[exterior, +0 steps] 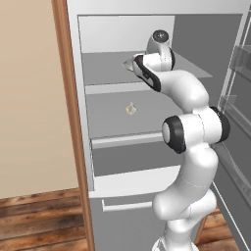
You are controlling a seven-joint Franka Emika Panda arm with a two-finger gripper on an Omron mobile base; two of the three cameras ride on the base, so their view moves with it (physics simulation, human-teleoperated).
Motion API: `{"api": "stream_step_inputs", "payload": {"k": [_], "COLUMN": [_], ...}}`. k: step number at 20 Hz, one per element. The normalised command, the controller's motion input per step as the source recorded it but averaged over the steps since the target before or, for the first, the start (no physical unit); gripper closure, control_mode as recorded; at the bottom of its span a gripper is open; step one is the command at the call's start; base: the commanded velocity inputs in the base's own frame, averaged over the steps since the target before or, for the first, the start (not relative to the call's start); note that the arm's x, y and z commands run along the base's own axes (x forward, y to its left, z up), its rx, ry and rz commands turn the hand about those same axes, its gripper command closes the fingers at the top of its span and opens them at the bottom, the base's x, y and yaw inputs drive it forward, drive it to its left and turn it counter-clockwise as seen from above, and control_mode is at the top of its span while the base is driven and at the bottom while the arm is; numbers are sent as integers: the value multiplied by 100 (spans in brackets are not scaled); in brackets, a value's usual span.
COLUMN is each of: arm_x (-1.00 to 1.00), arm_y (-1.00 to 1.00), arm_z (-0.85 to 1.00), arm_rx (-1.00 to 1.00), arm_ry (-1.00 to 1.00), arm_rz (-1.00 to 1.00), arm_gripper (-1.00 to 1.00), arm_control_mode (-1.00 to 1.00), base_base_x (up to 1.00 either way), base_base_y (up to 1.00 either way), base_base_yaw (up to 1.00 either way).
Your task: Transport the shrimp from the fridge to the microwave and turn on the microwave.
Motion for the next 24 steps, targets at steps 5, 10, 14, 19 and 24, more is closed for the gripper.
{"api": "stream_step_inputs", "payload": {"k": [5,10,14,19,24], "arm_x": [0,0,0,0,-4], "arm_y": [0,0,2,3,4], "arm_z": [-15,-23,-31,-39,-38], "arm_rx": [0,0,0,0,0], "arm_ry": [10,6,1,0,0], "arm_rz": [0,0,0,0,0], "arm_gripper": [-100,-100,-100,-100,-100], "arm_control_mode": [-100,-100,-100,-100,-100], "base_base_x": [0,0,0,0,0], "base_base_y": [0,0,0,0,0], "base_base_yaw": [0,0,0,0,0]}}
